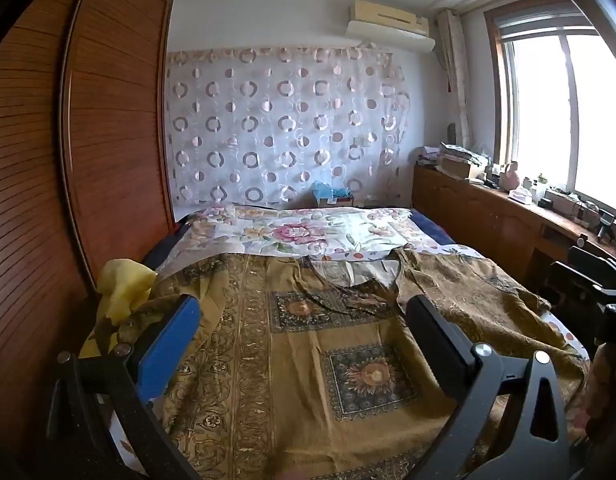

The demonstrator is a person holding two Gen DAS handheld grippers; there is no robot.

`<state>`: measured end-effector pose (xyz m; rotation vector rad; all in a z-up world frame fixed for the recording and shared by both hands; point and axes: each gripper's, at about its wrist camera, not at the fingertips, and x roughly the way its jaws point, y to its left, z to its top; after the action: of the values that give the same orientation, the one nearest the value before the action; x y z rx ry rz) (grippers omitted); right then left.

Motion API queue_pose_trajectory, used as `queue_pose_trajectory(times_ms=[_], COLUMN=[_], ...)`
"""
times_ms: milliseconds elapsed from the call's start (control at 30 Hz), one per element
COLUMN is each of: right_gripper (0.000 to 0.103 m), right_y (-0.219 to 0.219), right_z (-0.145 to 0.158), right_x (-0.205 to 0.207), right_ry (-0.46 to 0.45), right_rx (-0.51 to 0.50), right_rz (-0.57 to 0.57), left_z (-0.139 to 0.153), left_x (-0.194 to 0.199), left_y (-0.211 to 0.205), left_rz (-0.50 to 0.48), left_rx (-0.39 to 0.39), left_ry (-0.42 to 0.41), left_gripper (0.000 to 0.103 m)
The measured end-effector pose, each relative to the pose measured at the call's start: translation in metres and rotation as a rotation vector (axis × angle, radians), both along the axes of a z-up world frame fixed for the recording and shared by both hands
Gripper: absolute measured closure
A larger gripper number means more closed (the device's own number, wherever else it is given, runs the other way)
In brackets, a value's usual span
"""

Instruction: Fold small clothes

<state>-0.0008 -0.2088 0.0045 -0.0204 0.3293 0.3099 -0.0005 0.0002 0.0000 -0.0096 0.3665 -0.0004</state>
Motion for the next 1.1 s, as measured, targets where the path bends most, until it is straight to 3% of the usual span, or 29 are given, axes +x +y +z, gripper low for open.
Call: queue_pose_trajectory(times_ms=[1100], right_gripper=[0.000], right_y=[-0.0003], right_z=[-0.0003], right_x=[-0.0016], right_ry=[-0.007], right_rx=[0.002], right_rz=[-0.006], left_z=[0.0001], left_x=[0.0010], left_y=[-0.0004], left_rz=[0.002], left_rx=[-0.001], left_ry=[-0.001], left_gripper=[0.000])
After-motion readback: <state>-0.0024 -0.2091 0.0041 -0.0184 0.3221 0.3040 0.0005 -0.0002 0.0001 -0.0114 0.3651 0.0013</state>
